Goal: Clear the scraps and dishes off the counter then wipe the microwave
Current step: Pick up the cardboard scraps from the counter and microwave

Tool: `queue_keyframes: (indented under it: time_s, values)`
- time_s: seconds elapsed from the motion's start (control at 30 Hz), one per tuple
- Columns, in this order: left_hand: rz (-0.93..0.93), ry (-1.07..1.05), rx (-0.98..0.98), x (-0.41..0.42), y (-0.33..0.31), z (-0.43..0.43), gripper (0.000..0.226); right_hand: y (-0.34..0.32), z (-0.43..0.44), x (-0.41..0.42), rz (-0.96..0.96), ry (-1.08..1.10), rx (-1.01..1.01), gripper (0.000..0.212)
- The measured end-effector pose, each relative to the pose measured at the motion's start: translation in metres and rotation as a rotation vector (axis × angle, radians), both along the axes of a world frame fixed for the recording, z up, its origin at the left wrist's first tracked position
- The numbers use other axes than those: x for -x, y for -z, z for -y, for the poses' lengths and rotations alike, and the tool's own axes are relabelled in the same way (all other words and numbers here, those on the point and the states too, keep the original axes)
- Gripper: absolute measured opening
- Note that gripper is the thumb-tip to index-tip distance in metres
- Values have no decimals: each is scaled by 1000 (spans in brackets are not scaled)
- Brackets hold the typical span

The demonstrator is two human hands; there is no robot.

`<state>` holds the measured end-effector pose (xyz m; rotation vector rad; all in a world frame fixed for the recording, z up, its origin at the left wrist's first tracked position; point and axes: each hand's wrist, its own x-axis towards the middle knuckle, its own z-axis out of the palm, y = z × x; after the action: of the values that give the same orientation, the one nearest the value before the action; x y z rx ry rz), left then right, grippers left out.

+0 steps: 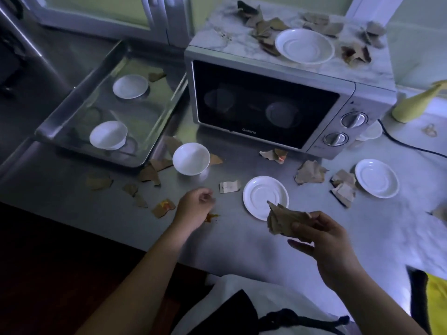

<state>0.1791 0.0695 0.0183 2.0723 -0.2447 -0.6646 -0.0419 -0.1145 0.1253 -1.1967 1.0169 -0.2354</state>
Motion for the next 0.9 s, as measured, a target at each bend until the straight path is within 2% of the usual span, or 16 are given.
queue_keyframes:
  time_s: [0.13,0.17,0.27,0.37,0.4,0.53,0.73,0.9]
  values:
    - [299,266,-167,-23,12,43,7,-2,-10,4,0,111,13,13]
    - [337,322,-216,-28,16,51,5,-4,-12,8,1,145,14,12]
    - [375,380,-304,-41,30,65,23,-7,-19,22,-6,218,20,19]
    - [438,372,-298,-46,37,69,10,-10,-28,39,-16,292,26,18]
    - [417,353,-275,-47,37,69,5,-10,-31,45,-19,332,18,16]
    - [273,292,-138,-42,25,62,24,-4,-41,58,-26,433,-13,13]
    - [301,367,192,-9,-34,31,18,-2,-52,41,-4,442,-27,19]
    - [-229,496,521,25,-86,9,18,-8,-57,14,15,322,52,16]
